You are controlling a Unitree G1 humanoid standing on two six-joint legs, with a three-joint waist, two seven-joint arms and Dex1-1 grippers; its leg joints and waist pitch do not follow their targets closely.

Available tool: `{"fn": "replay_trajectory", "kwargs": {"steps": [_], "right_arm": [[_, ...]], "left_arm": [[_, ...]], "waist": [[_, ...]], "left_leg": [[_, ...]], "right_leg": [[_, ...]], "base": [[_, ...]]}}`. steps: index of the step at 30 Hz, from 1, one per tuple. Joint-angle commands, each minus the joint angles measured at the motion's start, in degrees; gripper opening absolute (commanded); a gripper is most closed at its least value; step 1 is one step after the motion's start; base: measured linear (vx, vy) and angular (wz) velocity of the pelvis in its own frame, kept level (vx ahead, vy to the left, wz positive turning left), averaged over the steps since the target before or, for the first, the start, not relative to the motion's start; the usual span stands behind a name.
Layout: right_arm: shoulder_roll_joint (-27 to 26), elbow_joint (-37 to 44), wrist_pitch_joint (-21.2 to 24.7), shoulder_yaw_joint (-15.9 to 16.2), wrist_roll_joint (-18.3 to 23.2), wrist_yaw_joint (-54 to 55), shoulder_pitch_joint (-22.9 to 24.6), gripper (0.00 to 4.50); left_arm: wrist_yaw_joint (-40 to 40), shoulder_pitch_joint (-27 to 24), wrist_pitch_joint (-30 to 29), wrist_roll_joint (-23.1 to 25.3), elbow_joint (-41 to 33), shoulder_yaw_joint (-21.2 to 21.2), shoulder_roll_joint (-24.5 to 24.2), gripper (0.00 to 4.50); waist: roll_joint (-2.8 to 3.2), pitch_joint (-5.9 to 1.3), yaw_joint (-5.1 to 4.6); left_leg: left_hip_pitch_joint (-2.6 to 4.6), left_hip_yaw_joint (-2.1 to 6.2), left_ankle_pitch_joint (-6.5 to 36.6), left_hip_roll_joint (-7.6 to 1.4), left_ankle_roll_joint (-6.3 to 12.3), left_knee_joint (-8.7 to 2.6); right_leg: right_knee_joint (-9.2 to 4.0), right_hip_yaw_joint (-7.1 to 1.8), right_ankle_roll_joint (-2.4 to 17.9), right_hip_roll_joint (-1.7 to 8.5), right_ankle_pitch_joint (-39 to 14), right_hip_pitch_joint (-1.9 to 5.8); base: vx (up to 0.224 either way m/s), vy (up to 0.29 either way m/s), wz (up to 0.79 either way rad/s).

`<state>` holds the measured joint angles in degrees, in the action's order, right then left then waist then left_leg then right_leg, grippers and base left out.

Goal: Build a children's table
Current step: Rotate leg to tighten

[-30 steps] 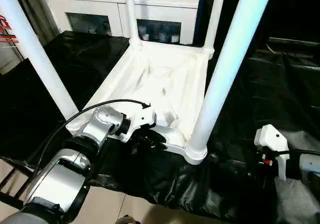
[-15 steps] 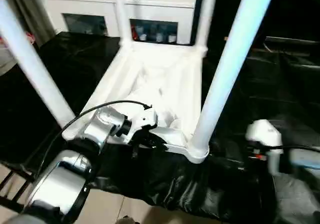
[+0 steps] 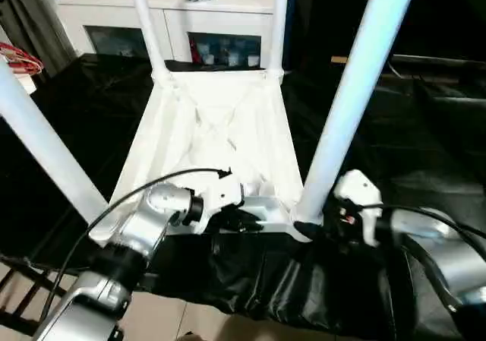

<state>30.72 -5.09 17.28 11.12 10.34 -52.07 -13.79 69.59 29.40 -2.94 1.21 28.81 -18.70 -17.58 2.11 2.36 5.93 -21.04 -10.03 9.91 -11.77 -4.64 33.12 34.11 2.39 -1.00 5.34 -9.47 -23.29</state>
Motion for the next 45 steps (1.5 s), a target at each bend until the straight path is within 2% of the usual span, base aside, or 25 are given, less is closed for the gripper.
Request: {"fn": "replay_trajectory", "kwargs": {"steps": [1, 4, 10, 17, 18, 20, 21, 22, 23, 26, 27, 30, 31, 32, 34, 35, 37, 39, 41, 42, 43, 45], "right_arm": [[-0.22, -1.62, -0.59, -0.29, -0.95, -0.13, -1.17, 3.95], [-0.75, -2.69, -0.67, -0.26, -0.67, -0.98, -2.00, 3.77], [-1.14, -5.51, -2.25, 0.99, -1.06, -1.69, -3.37, 3.22], [-4.11, -7.16, -2.89, 0.18, -0.70, 0.57, -3.18, 2.76], [-5.62, -7.77, -2.92, -0.28, -1.04, 3.30, -2.93, 2.74], [-8.91, -9.16, -3.01, -1.24, -2.07, 9.53, -2.58, 2.72], [-12.49, -10.50, -2.38, -2.29, -2.79, 15.59, -2.36, 2.72], [-14.83, -11.22, -1.76, -2.78, -3.19, 19.01, -2.19, 2.72], [-16.04, -11.57, -1.38, -3.00, -3.35, 20.63, -2.09, 2.72], [-19.52, -13.17, -1.33, -2.31, -4.94, 25.33, -2.32, 2.71], [-22.53, -14.83, -1.34, -1.47, -6.38, 29.20, -3.17, 2.71], [-25.31, -15.97, -2.15, -0.54, -7.01, 30.79, -4.18, 2.71], [-25.96, -15.93, -2.73, -0.06, -6.94, 30.11, -4.33, 2.71], [-26.20, -15.54, -3.77, 0.94, -7.46, 28.95, -4.29, 2.71], [-26.10, -14.50, -4.23, 1.69, -7.40, 27.14, -3.86, 3.26], [-25.51, -13.25, -3.18, 1.00, -5.27, 24.48, -3.27, 3.40], [-23.94, -11.66, -2.43, 0.37, -4.14, 22.43, -2.75, 3.50], [-21.89, -10.93, -3.37, 0.71, -4.85, 20.88, -2.45, 3.63], [-18.74, -10.01, -4.14, 0.62, -4.60, 17.37, -2.01, 3.86], [-18.74, -10.01, -4.14, 0.62, -4.60, 17.37, -2.01, 3.86], [-15.91, -9.04, -4.95, 0.78, -4.10, 13.63, -1.54, 3.86], [-14.46, -8.62, -5.78, 0.90, -3.96, 11.47, -1.27, 3.86]], "left_arm": [[0.76, -1.73, -1.45, -2.75, -1.09, 0.33, 0.09, 0.00], [1.15, -2.20, -2.39, -2.65, -2.31, 0.38, -0.24, 0.00], [1.54, -1.99, -3.77, -2.55, -3.18, 0.32, -1.04, 0.00], [-1.67, -0.89, -5.35, -1.69, -2.10, 0.95, -0.12, 0.00], [-3.67, -0.69, -5.58, -1.00, -1.86, 0.98, 0.71, 0.00], [-7.43, -0.45, -6.15, 0.23, -1.84, 0.88, 2.47, 0.00], [-11.35, -0.07, -6.97, 1.19, -1.82, 0.87, 4.79, 0.00], [-13.57, 0.16, -7.24, 1.88, -1.81, 0.62, 6.34, 0.00], [-14.71, 0.29, -7.31, 2.27, -1.78, 0.46, 7.16, 0.00], [-18.19, 0.91, -7.53, 3.43, -1.01, -0.21, 9.76, 0.00], [-20.66, 1.38, -7.62, 4.16, -0.29, -0.79, 11.85, 0.00], [-21.47, 1.63, -7.33, 4.77, 0.13, -1.93, 13.18, 0.00], [-21.11, 1.62, -7.18, 4.87, 0.11, -2.40, 13.36, 0.00], [-20.55, 1.53, -7.26, 4.89, -0.02, -2.60, 13.54, 0.00], [-19.84, 1.32, -7.50, 4.91, -0.49, -2.59, 13.43, 0.00], [-18.10, 1.03, -6.63, 4.36, -0.92, -2.53, 12.73, 0.00], [-16.18, 0.55, -5.92, 3.66, -1.68, -2.15, 11.50, 0.00], [-13.94, -0.14, -5.78, 2.43, -2.65, -1.73, 10.51, 0.00], [-9.57, -1.35, -4.17, 0.34, -4.32, -1.44, 8.66, 0.00], [-9.57, -1.35, -4.17, 0.34, -4.32, -1.44, 8.66, 0.00], [-6.44, -2.13, -3.78, -1.14, -5.67, -1.21, 7.02, 0.00], [-4.94, -2.40, -3.72, -1.77, -6.22, -1.07, 6.29, 0.00]], "waist": [[-1.70, -3.40, 0.30], [-1.75, -3.47, 0.22], [-1.77, -3.27, -0.28], [-1.81, -3.18, -0.48], [-1.99, -3.19, -0.60], [-1.84, -3.08, -0.80], [-1.92, -3.08, -0.78], [-1.84, -3.00, -0.97], [-2.01, -3.02, -0.97], [-1.89, -2.94, -0.93], [-1.66, -2.89, -1.00], [-1.77, -2.91, -1.17], [-1.63, -2.91, -1.13], [-1.63, -2.92, -1.14], [-1.78, -2.95, -1.09], [-1.81, -2.93, -1.14], [-1.79, -3.00, -1.00], [-1.93, -3.12, -0.89], [-2.11, -3.28, -0.60], [-2.08, -3.27, -0.52], [-1.95, -3.32, -0.34], [-2.04, -3.43, -0.19]], "left_leg": [[-0.06, -0.12, 12.33, -0.78, 3.04, -3.66], [-0.14, -0.17, 11.25, -0.73, 3.53, -3.55], [-0.05, -0.17, 13.11, -0.69, 3.00, -3.69], [0.04, -0.05, 14.44, -0.67, 2.28, -3.90], [0.01, -0.17, 14.38, -0.70, 2.21, -3.85], [0.00, 0.00, 14.86, -0.61, 1.24, -4.10], [0.09, 0.03, 15.34, -0.56, 0.95, -4.13], [0.22, 0.02, 16.21, -0.52, 0.35, -4.19], [0.41, 0.05, 16.87, -0.44, 0.04, -4.20], [0.56, 0.09, 18.20, -0.40, 0.07, -4.27], [0.39, 0.11, 18.40, -0.34, -0.07, -4.37], [0.33, 0.36, 19.75, -0.17, -0.51, -4.57], [0.62, 0.31, 20.72, -0.22, -0.25, -4.49], [0.64, 0.33, 20.93, -0.19, -0.18, -4.46], [0.46, 0.38, 20.71, -0.22, 0.11, -4.61], [0.35, 0.40, 20.71, -0.21, 0.30, -4.67], [0.40, 0.38, 20.68, -0.27, 0.63, -4.66], [0.22, 0.35, 19.19, -0.40, 0.93, -4.66], [0.13, 0.17, 17.22, -0.44, 1.51, -4.50], [0.09, 0.13, 16.79, -0.48, 1.77, -4.47], [0.33, -0.04, 16.26, -0.59, 2.01, -4.34], [0.18, -0.09, 14.95, -0.68, 2.55, -4.24]], "right_leg": [[-3.75, -1.34, 11.14, 2.21, -15.41, 2.70], [-3.56, -1.31, 11.68, 2.18, -13.43, 2.81], [-3.94, -1.29, 11.14, 2.18, -16.81, 2.67], [-4.18, -1.25, 10.50, 2.15, -18.74, 2.64], [-4.18, -1.33, 10.63, 2.12, -18.48, 2.55], [-4.37, -1.21, 9.90, 2.11, -20.37, 2.48], [-4.46, -1.15, 9.62, 2.08, -21.03, 2.51], [-4.64, -1.17, 9.26, 2.06, -22.31, 2.21], [-4.88, -1.15, 8.53, 2.08, -23.91, 2.18], [-5.24, -1.21, 7.52, 2.03, -25.78, 1.88], [-5.42, -1.24, 6.86, 2.00, -26.22, 1.80], [-5.65, -1.00, 5.52, 2.06, -29.06, 1.97], [-5.92, -1.11, 5.15, 2.09, -29.59, 1.58], [-5.93, -1.12, 5.09, 2.10, -29.74, 1.55], [-5.84, -1.16, 5.00, 2.02, -28.70, 1.71], [-5.73, -1.16, 5.21, 1.99, -28.07, 1.83], [-5.69, -1.19, 5.32, 2.00, -27.53, 1.88], [-5.38, -1.30, 5.92, 2.04, -25.17, 2.06], [-5.05, -1.37, 7.05, 2.08, -22.20, 2.28], [-4.93, -1.42, 7.38, 2.08, -21.30, 2.32], [-4.83, -1.52, 8.27, 2.05, -19.66, 2.13], [-4.40, -1.51, 9.33, 2.05, -16.61, 2.45]], "base": [[0.000, 0.000, 0.00], [0.000, 0.000, 0.00], [0.000, 0.000, 0.00], [0.000, 0.000, 0.00], [0.000, 0.000, 0.00], [0.000, 0.000, 0.00], [0.000, 0.000, 0.00], [0.000, 0.000, 0.00], [0.000, 0.000, 0.00], [0.000, 0.000, 0.00], [0.000, 0.000, 0.00], [0.000, 0.000, 0.00], [0.000, 0.000, 0.00], [0.000, 0.000, 0.00], [0.000, 0.000, 0.00], [0.000, 0.000, 0.00], [0.000, 0.000, 0.00], [0.000, 0.000, 0.00], [0.000, 0.000, 0.00], [0.000, 0.000, 0.00], [0.000, 0.000, 0.00], [0.000, 0.000, 0.00]]}}
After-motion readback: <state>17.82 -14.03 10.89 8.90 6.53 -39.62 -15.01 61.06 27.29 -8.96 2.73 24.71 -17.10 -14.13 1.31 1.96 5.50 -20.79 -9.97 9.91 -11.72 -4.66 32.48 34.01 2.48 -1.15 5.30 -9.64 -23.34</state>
